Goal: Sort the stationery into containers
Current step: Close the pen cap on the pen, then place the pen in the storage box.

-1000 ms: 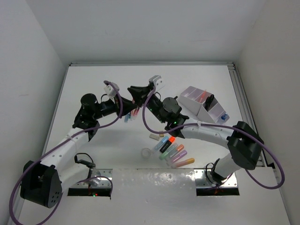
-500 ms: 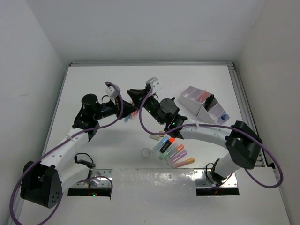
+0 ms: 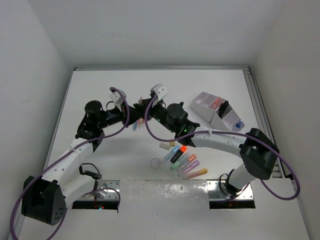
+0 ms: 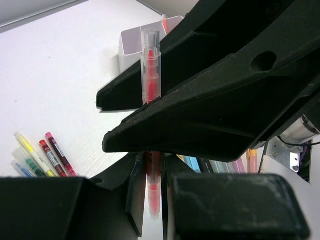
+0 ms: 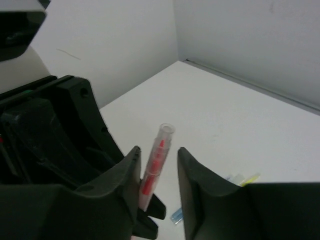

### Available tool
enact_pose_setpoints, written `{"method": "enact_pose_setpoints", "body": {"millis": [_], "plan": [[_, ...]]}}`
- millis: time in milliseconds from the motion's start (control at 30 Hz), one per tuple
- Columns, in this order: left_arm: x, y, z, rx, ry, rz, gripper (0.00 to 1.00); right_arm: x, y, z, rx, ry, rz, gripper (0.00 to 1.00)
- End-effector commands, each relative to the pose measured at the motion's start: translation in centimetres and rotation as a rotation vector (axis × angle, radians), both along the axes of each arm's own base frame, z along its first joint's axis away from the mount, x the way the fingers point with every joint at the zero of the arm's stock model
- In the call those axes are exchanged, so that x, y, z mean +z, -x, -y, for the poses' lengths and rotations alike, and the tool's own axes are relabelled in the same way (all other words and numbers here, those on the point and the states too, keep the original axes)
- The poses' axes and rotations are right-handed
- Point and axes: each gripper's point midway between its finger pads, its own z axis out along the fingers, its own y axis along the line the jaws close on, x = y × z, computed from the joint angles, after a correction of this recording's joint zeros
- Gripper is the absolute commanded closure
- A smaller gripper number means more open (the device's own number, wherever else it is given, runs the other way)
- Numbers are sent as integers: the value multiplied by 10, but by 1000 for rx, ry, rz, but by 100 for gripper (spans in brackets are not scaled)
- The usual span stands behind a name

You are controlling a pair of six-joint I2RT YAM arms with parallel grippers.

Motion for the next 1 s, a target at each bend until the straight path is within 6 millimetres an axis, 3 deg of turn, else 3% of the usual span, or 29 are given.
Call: {"method": "enact_pose_setpoints", "body": {"millis": [0,133,300,333,400,433,467,500,533,633,667,700,733,833,933,967], "plan": [[80,4,1,-12,81,296,100,-71,16,-1,70,196,-146,70],[78,4,0,-6,81,289,100,-57,16,-2,82,169,-123,99],[74,0,-1,18,81,273,100,-43,11,3,68,141,-104,100],[72,0,-1,18,78,265,75,-36,7,5,58,133,-97,100],[68,0,-1,24,72,253,42,-31,-2,13,15,126,-101,100],[66,-1,-1,29,69,244,18,-21,-6,19,-7,111,-92,100],[66,-2,-3,40,66,246,1,-15,-17,30,-52,86,-100,100],[65,-4,-4,55,64,244,0,-12,-25,40,-101,72,-102,100],[62,-5,-6,69,57,231,0,0,-32,53,-141,47,-92,100],[58,-11,-13,120,41,223,0,11,-68,105,-317,35,-86,100],[57,-12,-14,127,35,223,0,13,-86,140,-430,48,-92,100],[54,-13,-16,141,28,215,0,13,-95,159,-495,55,-99,100],[51,-14,-17,148,22,210,0,5,-110,195,-593,81,-121,100],[44,-17,-21,177,9,192,0,-12,-131,269,-822,101,-164,100],[40,-18,-25,195,-4,187,0,-24,-140,318,-951,111,-169,100],[38,-19,-25,197,-11,178,0,-30,-144,325,-972,122,-181,100]]}}
